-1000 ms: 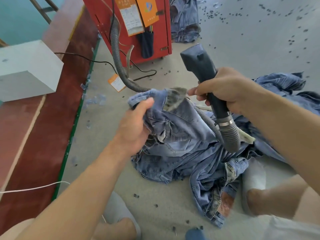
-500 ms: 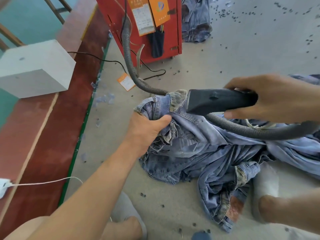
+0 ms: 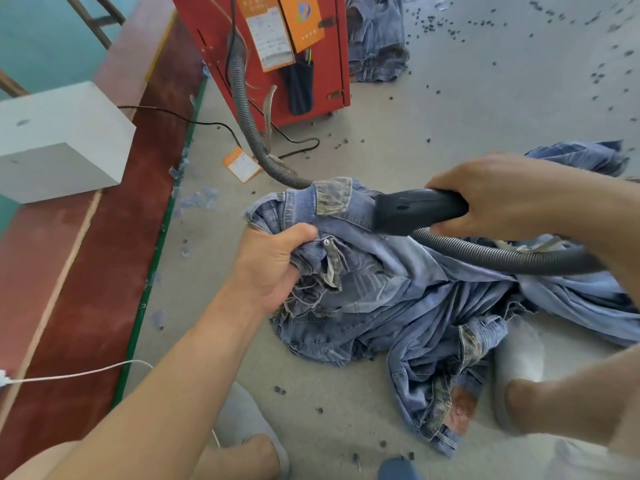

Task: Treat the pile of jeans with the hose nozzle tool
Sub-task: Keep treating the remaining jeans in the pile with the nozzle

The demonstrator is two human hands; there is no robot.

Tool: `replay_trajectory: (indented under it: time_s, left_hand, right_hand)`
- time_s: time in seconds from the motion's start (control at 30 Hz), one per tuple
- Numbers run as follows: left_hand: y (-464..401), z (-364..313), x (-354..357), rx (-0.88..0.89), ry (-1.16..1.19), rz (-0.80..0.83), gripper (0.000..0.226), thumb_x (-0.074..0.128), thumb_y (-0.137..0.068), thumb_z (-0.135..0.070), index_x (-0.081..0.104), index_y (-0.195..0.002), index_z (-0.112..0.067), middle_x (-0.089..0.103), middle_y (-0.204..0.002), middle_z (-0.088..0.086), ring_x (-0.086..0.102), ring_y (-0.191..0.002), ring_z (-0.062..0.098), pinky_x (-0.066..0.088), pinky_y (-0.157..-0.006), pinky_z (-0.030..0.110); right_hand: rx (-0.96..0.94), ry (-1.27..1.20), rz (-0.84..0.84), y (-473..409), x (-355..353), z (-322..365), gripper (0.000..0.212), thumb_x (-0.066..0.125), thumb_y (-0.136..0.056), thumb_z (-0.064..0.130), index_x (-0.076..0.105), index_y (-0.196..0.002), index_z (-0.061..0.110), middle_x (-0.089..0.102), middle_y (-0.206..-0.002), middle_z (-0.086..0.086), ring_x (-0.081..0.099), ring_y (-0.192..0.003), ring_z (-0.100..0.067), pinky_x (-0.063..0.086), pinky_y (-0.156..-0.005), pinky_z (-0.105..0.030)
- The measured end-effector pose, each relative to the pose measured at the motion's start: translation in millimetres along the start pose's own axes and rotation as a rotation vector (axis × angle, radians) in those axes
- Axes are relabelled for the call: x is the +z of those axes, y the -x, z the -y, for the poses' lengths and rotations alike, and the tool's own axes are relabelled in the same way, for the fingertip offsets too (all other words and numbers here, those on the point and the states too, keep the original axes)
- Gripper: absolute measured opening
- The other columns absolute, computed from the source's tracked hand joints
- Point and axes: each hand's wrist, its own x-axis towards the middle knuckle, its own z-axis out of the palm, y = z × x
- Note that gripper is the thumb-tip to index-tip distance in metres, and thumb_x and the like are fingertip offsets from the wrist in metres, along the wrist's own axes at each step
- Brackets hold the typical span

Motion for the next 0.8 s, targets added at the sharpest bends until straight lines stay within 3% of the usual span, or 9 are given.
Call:
replay_trajectory:
  time_s: [0.17, 0.3, 0.4, 0.57, 0.63, 0.7, 0.8]
  left_hand:
    - [2, 1, 2, 0.012, -0.109, -0.048, 0.029, 0.054, -0.090, 0.021, 0.072, -0.096, 0.000, 0.069, -0.098, 0.023, 0.068, -0.084, 0.036, 0.057, -0.078, 0.046]
    - [3, 4, 5, -0.028, -0.081, -0.022, 0.033, 0.054, -0.091, 0.020, 0.070, -0.113, 0.003, 0.072, -0.107, 0.021, 0.072, -0.095, 0.034, 0.060, -0.086, 0.048]
    - [4, 5, 3, -0.075, -0.072, 0.034, 0.033, 0.054, -0.091, 0.019, 0.069, -0.116, 0.002, 0.068, -0.112, 0.027, 0.066, -0.099, 0.041, 0.053, -0.090, 0.058]
    - [8, 7, 4, -0.138, 0.002, 0.067, 0.046, 0.062, -0.082, 0.014, 0.065, -0.127, 0.004, 0.072, -0.117, 0.022, 0.072, -0.100, 0.035, 0.061, -0.084, 0.049]
    - [5, 5, 3, -0.137, 0.053, 0.061, 0.040, 0.054, -0.088, 0.016, 0.066, -0.124, 0.004, 0.075, -0.113, 0.019, 0.074, -0.099, 0.034, 0.062, -0.078, 0.044]
    - [1, -1, -2, -0.142, 0.117, 0.027, 0.035, 0.046, -0.091, 0.017, 0.065, -0.119, 0.006, 0.077, -0.106, 0.018, 0.076, -0.094, 0.033, 0.062, -0.075, 0.040]
    - [-3, -11, -11, -0.197, 0.221, -0.019, 0.042, 0.048, -0.087, 0.011, 0.059, -0.127, 0.011, 0.076, -0.106, 0.021, 0.076, -0.094, 0.034, 0.063, -0.074, 0.041]
  right_hand:
    - [-0.042, -0.161, -0.103, 2, -15, -5, 0.018, 0.071, -0.084, 0.054, 0.065, -0.089, 0.038, 0.067, -0.065, 0.021, 0.062, -0.056, 0.000, 0.040, -0.051, -0.028]
    - [-0.115, -0.191, -0.039, 8, -13, 9, 0.014, 0.071, -0.085, 0.050, 0.066, -0.088, 0.038, 0.065, -0.064, 0.019, 0.059, -0.053, 0.000, 0.042, -0.046, -0.017]
    - [-0.105, -0.133, -0.035, 0, -5, 16, 0.012, 0.073, -0.089, 0.039, 0.065, -0.084, 0.032, 0.064, -0.070, 0.020, 0.056, -0.055, -0.001, 0.042, -0.055, -0.012]
    - [-0.071, -0.345, -0.246, -12, -8, 19, 0.015, 0.073, -0.092, 0.038, 0.066, -0.092, 0.024, 0.067, -0.063, 0.001, 0.060, -0.052, -0.008, 0.044, -0.048, -0.016]
    - [-0.012, -0.418, -0.289, -11, -14, 7, 0.014, 0.074, -0.092, 0.039, 0.065, -0.094, 0.028, 0.071, -0.066, 0.010, 0.065, -0.049, -0.004, 0.047, -0.045, -0.017]
    - [0.044, -0.364, -0.240, -10, -19, -12, 0.014, 0.076, -0.090, 0.039, 0.064, -0.093, 0.031, 0.071, -0.065, 0.015, 0.067, -0.050, -0.003, 0.047, -0.048, -0.019]
    - [0.126, -0.192, -0.073, -8, -13, -36, 0.016, 0.080, -0.086, 0.035, 0.065, -0.091, 0.031, 0.070, -0.062, 0.012, 0.063, -0.051, -0.001, 0.042, -0.054, -0.027]
